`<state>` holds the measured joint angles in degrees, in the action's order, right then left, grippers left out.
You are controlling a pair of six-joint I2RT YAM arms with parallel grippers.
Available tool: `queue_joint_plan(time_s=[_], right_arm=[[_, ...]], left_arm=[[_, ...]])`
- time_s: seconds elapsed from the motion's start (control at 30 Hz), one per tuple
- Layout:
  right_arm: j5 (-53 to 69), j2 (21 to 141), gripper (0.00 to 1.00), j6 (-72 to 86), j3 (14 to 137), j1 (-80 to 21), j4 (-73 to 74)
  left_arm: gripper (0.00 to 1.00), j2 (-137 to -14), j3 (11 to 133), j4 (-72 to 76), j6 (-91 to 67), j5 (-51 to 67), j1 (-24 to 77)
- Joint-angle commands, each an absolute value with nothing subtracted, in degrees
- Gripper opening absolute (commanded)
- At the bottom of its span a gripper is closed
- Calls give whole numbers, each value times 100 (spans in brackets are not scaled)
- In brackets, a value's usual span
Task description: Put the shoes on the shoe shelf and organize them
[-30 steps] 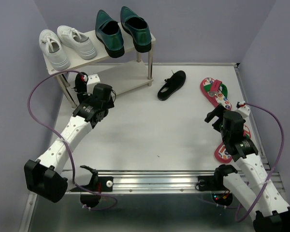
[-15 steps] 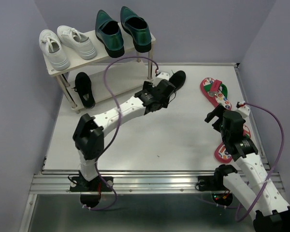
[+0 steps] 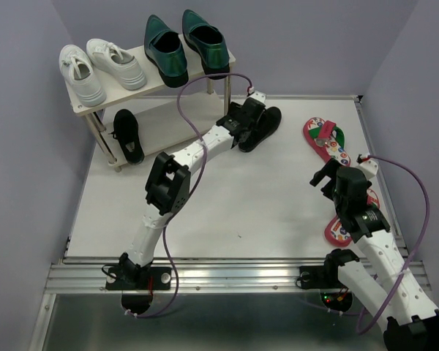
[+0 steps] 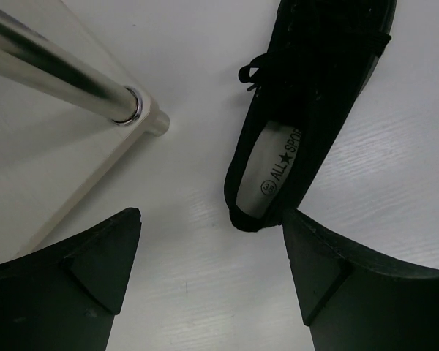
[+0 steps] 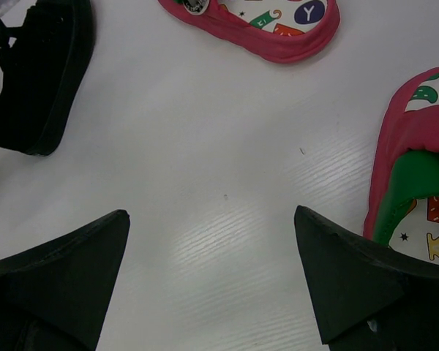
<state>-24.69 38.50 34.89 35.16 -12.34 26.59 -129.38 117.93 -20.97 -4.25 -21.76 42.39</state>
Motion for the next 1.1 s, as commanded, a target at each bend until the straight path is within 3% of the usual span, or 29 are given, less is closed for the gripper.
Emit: queue_joint_plan(time_s=[0.0,0.3,0.6,0.7,0.77,0.8,0.87,0.9,1.07], right_arm=[[-2584,3876,100,3454,3753,-1222,2593],[-2593,3902,100,3454,3779,-1222,2601],[-2610,3929,100,3454,3814,-1222,2637],[-2619,3946,100,3454,3841,-1222,2637],[-2619,3946,100,3454,3867,-1222,2646],[-2610,3946,100,3454,3867,-1222,2654],[-2619,3938,100,3454,3867,-1222,2646],[-2619,3937,100,3454,3858,-1222,2654],[-2610,3903,100,3463,3850,-1222,2654]], left_arm=[[89,-13200,12260,-2048,-79,-1794,4157],[88,-13632,12305,-1740,-35,-1407,4034],[80,-13904,12278,-1626,-88,-1301,4034],[70,-13869,12217,-1617,-149,-1309,4034],[51,-13816,12164,-1600,-185,-1362,4034],[30,-13721,12094,-1600,-219,-1388,4052],[6,-13554,12015,-1573,-281,-1441,4052],[0,-13483,11919,-1573,-333,-1459,4060],[0,-12676,11058,-1258,-553,-1678,4271]])
